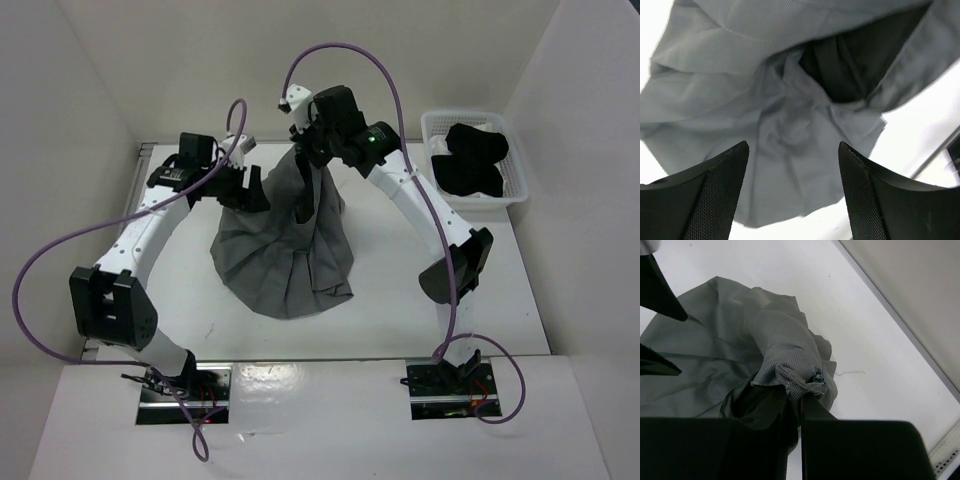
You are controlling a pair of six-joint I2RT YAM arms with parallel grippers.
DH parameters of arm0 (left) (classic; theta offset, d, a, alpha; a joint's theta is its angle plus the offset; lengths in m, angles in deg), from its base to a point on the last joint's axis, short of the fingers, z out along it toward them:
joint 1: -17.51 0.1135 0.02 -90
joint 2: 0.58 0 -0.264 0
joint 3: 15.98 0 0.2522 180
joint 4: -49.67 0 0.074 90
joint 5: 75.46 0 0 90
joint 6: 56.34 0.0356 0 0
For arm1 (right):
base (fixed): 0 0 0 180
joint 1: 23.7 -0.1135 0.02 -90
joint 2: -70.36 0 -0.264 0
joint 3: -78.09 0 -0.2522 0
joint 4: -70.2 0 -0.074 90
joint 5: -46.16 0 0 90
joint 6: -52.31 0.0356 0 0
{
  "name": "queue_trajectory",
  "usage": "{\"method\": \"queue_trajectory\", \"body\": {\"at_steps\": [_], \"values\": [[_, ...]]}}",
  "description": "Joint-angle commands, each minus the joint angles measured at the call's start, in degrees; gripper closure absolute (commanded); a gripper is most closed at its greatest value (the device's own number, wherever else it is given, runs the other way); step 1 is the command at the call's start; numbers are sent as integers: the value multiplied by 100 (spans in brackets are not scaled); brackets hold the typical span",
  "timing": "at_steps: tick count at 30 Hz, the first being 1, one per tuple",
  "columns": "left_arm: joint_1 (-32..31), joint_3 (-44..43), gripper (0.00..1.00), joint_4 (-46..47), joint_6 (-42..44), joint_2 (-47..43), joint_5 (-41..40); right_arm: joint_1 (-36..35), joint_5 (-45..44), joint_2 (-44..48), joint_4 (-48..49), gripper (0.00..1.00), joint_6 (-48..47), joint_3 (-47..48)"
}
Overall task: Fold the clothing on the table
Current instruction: Flatten the skirt out
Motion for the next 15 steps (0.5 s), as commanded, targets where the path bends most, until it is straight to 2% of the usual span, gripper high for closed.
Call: {"method": "queue_trajectory", "body": {"at_steps": [1,8,15], "values": [[-144,-345,21,382,-888,401,253,16,-316,450,457,100,-59,13],[-197,-802,25,382,-1671,1139,526,16,-1176,345,677,100,117,250],[-768,-1267,26,382,-1996,1711,579,16,-1318,126,782,100,170,532]]}}
